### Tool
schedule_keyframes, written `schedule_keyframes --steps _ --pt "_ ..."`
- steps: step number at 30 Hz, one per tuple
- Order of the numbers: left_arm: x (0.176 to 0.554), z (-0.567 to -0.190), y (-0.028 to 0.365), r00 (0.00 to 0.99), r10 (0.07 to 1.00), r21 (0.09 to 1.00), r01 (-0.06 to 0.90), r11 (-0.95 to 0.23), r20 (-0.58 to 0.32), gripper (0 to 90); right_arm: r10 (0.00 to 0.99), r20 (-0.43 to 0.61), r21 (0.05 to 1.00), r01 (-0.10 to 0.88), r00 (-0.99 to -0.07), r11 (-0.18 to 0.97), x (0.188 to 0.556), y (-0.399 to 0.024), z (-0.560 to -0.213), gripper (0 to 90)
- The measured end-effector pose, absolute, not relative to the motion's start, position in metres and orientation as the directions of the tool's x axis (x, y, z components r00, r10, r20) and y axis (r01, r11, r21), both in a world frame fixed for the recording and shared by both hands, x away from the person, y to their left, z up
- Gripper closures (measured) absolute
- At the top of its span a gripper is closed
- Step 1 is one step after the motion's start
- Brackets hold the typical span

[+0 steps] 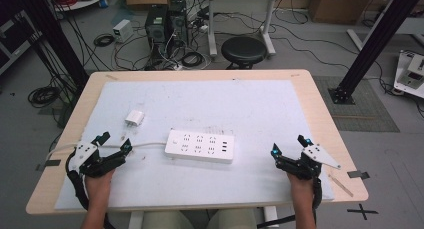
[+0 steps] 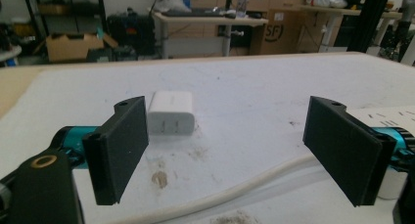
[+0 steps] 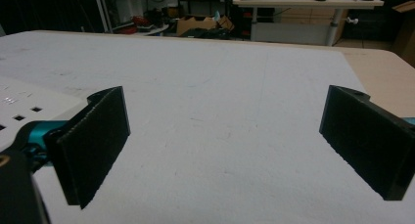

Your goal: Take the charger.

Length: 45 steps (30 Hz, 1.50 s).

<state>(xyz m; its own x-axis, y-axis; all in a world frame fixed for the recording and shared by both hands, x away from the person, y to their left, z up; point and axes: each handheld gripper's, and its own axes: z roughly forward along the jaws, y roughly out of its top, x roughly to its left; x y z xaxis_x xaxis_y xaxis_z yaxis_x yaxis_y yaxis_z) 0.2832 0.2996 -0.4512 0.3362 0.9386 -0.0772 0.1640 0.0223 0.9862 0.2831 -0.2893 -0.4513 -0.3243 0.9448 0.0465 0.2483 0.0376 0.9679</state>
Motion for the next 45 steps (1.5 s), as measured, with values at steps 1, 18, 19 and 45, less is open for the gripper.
schedule_keyframes --steps 1,18,19,45 --pt "0.284 -0.449 0.3 0.324 0.942 0.984 0.176 0.025 -0.082 17.0 0.945 0.047 0.968 0.248 -0.324 0.038 0.283 -0.289 -0.451 4.4" --pt "0.355 -0.346 0.292 0.309 0.951 0.959 0.276 -0.063 -0.026 17.0 0.946 0.032 0.962 0.268 -0.321 0.058 0.286 -0.288 -0.451 4.4" --pt "0.372 -0.342 0.292 0.285 0.958 0.949 0.312 -0.052 -0.041 17.1 0.947 0.034 0.959 0.276 -0.32 0.059 0.286 -0.288 -0.451 4.4" --pt "0.438 -0.402 0.288 0.27 0.963 0.808 0.57 -0.147 -0.015 17.1 0.946 0.024 0.948 0.307 -0.324 0.081 0.29 -0.286 -0.45 4.5"
